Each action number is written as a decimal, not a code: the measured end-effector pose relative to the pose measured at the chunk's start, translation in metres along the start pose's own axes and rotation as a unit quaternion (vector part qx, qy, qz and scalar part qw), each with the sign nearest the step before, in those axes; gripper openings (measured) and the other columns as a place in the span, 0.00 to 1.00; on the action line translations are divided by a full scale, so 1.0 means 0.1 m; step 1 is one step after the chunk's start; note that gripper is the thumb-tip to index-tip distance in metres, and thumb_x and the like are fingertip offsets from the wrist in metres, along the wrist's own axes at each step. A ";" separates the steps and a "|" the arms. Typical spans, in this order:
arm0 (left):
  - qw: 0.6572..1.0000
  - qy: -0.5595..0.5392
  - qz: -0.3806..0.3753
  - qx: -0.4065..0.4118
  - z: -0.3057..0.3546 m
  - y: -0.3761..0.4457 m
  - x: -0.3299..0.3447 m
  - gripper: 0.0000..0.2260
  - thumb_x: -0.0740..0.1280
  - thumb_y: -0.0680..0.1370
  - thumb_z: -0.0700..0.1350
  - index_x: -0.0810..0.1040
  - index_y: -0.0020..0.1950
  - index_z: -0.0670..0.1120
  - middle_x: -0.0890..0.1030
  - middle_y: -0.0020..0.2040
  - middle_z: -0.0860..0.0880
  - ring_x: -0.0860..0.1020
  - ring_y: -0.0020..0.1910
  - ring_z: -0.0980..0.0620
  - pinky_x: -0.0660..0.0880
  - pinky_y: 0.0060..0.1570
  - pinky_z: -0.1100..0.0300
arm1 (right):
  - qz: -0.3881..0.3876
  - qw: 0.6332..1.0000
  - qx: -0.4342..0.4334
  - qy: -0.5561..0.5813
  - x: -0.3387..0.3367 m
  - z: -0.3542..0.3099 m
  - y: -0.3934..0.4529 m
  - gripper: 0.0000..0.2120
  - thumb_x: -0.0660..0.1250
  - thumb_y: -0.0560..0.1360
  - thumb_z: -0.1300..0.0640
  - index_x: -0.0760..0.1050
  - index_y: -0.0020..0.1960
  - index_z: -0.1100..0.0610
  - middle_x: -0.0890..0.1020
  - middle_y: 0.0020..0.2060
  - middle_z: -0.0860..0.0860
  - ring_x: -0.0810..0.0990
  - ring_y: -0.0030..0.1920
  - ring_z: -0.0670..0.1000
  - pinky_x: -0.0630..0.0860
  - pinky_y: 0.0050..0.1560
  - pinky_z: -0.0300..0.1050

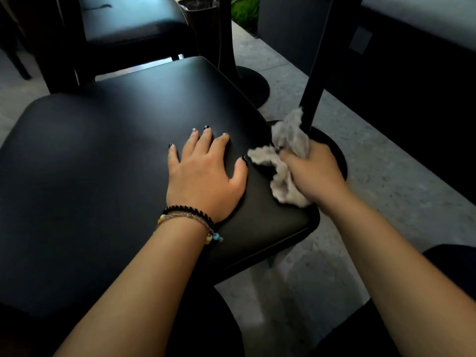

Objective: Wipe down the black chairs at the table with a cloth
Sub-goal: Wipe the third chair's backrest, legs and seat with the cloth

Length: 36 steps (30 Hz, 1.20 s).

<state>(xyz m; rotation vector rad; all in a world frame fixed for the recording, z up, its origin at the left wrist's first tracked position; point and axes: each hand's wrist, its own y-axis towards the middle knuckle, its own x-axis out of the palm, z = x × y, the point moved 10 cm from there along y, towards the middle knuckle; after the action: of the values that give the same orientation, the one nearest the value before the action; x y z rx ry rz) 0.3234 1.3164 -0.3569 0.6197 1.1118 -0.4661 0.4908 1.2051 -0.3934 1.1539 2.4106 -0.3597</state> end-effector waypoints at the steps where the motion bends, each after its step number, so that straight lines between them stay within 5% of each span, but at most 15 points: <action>1: 1.000 -0.001 0.002 0.001 0.00 0.01 0.00 0.25 0.56 0.79 0.60 0.65 0.74 0.54 0.63 0.76 0.50 0.55 0.77 0.50 0.48 0.75 0.42 | 0.011 1.000 -0.013 -0.012 -0.08 0.04 -0.14 0.04 0.66 0.74 0.52 0.80 0.47 0.47 0.80 0.37 0.41 0.78 0.43 0.46 0.71 0.42 0.38; 6: 1.000 -0.006 -0.005 0.001 0.00 0.03 0.00 0.25 0.56 0.79 0.60 0.65 0.74 0.53 0.63 0.76 0.50 0.55 0.77 0.50 0.49 0.75 0.41 | 0.018 0.998 -0.016 -0.065 -0.16 -0.07 -0.24 0.10 0.64 0.75 0.53 0.73 0.35 0.48 0.76 0.32 0.43 0.75 0.38 0.47 0.66 0.34 0.40; 8: 1.000 -0.019 -0.006 -0.004 -0.01 0.01 0.00 0.25 0.57 0.79 0.59 0.65 0.74 0.52 0.61 0.77 0.50 0.53 0.78 0.51 0.47 0.75 0.43 | 0.018 0.991 -0.041 -0.124 -0.10 -0.18 -0.35 0.04 0.65 0.75 0.52 0.77 0.43 0.50 0.80 0.41 0.46 0.77 0.45 0.52 0.70 0.40 0.42; 10: 0.998 -0.053 0.027 -0.029 -0.06 -0.02 -0.06 0.26 0.59 0.79 0.55 0.63 0.75 0.48 0.57 0.79 0.47 0.50 0.78 0.51 0.45 0.76 0.45 | 0.008 0.973 -0.123 -0.194 0.03 -0.34 -0.63 0.16 0.65 0.74 0.52 0.78 0.61 0.52 0.79 0.60 0.51 0.76 0.60 0.55 0.73 0.58 0.46; 12: 0.992 -0.083 0.073 -0.065 -0.13 -0.03 -0.16 0.27 0.59 0.79 0.51 0.60 0.77 0.45 0.51 0.80 0.45 0.46 0.78 0.50 0.43 0.76 0.44 | -0.016 0.951 -0.209 -0.229 0.13 -0.47 -0.86 0.28 0.64 0.71 0.51 0.73 0.70 0.54 0.73 0.69 0.53 0.70 0.69 0.55 0.68 0.69 0.51; 14: 0.989 -0.086 0.084 -0.085 -0.16 -0.04 -0.18 0.28 0.59 0.79 0.50 0.56 0.78 0.45 0.45 0.80 0.44 0.42 0.78 0.48 0.42 0.75 0.41 | -0.039 0.949 -0.221 -0.224 0.15 -0.53 -0.74 0.29 0.62 0.70 0.50 0.73 0.70 0.54 0.73 0.69 0.52 0.71 0.69 0.56 0.69 0.68 0.52; 16: 0.990 -0.082 0.080 -0.088 -0.16 -0.03 -0.17 0.29 0.58 0.79 0.50 0.53 0.79 0.45 0.43 0.80 0.44 0.41 0.78 0.48 0.41 0.74 0.39 | -0.052 0.957 -0.191 -0.211 0.20 -0.59 -0.40 0.18 0.62 0.74 0.50 0.76 0.61 0.52 0.76 0.62 0.52 0.75 0.61 0.59 0.73 0.57 0.50; 19: 0.989 -0.086 0.079 -0.094 -0.17 -0.05 -0.17 0.29 0.58 0.80 0.49 0.53 0.79 0.44 0.43 0.80 0.43 0.41 0.78 0.47 0.41 0.74 0.40 | -0.048 0.956 -0.153 -0.244 0.39 -0.71 0.07 0.05 0.60 0.76 0.53 0.73 0.48 0.53 0.78 0.52 0.55 0.77 0.52 0.61 0.65 0.44 0.45; 26: 0.990 -0.081 0.068 -0.091 -0.17 -0.07 -0.14 0.30 0.58 0.80 0.51 0.51 0.79 0.44 0.42 0.80 0.44 0.40 0.78 0.48 0.42 0.75 0.41 | -0.022 0.953 -0.211 -0.214 0.31 -0.66 -0.23 0.18 0.62 0.75 0.50 0.73 0.65 0.48 0.74 0.65 0.50 0.74 0.62 0.57 0.71 0.57 0.48; 31: 0.992 -0.062 0.052 -0.095 -0.15 -0.05 -0.11 0.31 0.57 0.79 0.53 0.50 0.79 0.45 0.41 0.80 0.45 0.38 0.78 0.49 0.42 0.75 0.40 | -0.034 0.950 -0.163 -0.265 0.49 -0.72 0.45 0.14 0.60 0.76 0.49 0.75 0.57 0.54 0.77 0.56 0.57 0.77 0.52 0.62 0.66 0.45 0.46; 36: 0.993 -0.048 0.049 -0.098 -0.15 -0.06 -0.10 0.32 0.55 0.80 0.55 0.48 0.79 0.46 0.40 0.79 0.46 0.36 0.77 0.51 0.40 0.75 0.43 | -0.039 0.943 -0.144 -0.299 0.94 -0.96 1.21 0.32 0.61 0.76 0.47 0.59 0.76 0.59 0.67 0.70 0.61 0.70 0.67 0.64 0.69 0.63 0.53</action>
<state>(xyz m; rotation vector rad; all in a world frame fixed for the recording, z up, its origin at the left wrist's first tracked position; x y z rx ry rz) 0.3061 1.3224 -0.3535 0.4731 1.0166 -0.2944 0.5068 1.3824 -0.3614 0.6918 1.8933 -0.3111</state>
